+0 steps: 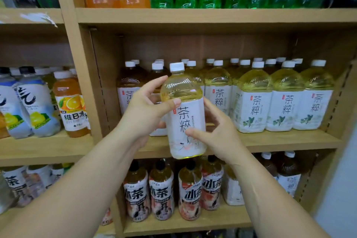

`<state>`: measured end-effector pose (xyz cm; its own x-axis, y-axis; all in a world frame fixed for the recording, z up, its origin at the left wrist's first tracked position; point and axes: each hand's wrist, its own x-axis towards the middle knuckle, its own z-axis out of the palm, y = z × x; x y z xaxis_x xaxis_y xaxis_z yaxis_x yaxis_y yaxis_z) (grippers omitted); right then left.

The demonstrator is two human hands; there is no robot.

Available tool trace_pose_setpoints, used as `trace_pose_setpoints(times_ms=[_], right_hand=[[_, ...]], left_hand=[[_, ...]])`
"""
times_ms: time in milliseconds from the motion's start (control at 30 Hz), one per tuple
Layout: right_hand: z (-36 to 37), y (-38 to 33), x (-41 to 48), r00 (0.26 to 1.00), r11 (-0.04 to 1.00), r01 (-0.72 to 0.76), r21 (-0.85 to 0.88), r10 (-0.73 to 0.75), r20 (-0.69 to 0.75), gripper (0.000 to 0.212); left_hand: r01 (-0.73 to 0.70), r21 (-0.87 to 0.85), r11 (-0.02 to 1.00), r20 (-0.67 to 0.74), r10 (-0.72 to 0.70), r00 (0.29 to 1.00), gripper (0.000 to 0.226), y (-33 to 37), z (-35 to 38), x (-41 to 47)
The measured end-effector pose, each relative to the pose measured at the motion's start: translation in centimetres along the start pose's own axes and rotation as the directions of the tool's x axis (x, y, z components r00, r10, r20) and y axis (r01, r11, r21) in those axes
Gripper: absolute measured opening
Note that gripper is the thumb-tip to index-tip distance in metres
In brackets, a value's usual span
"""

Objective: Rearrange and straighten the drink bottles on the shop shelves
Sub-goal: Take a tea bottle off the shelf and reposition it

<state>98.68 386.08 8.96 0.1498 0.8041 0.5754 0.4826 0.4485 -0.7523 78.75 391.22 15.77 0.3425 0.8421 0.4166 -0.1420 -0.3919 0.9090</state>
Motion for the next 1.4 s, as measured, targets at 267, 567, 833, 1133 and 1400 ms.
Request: trace_pose_setpoints(times_ms=[267, 567, 833, 1133, 1400], right_hand=[[-0.8, 3.1, 0.3, 0.987, 0.997, -0.065, -0.043, 0.058, -0.149, 0.088], [0.9, 4.1, 3.1, 0.977, 0.985, -0.125, -0.117, 0.102, -0.19, 0.091], [1.9, 5.0, 4.6, 0.969, 0.974, -0.133, -0.184, 0.089, -0.229, 0.077], [2.9, 5.5, 5.2, 0.962, 0.958, -0.157, -0.24, 0.092, -0.258, 0.074], [3.8, 4.2, 3.0, 0.909, 0.945, -0.19, -0.268, 0.066, -0.412, 0.082]], left_hand=[[-0.115, 0.246, 0.963, 0.042, 0.108, 0.993, 0.065, -1.9, 3.0, 2.9], [0.059, 0.547, 0.835, -0.368, 0.176, 0.913, 0.087, -6.6, -3.1, 1.9], [0.004, 0.48, 0.877, -0.223, 0.117, 0.968, 0.084, -10.3, -3.6, 3.1], [-0.01, 0.517, 0.856, -0.241, 0.156, 0.958, 0.086, -11.5, -4.1, 3.7], [-0.007, 0.482, 0.876, -0.243, 0.142, 0.96, 0.084, -10.2, -4.1, 0.4]])
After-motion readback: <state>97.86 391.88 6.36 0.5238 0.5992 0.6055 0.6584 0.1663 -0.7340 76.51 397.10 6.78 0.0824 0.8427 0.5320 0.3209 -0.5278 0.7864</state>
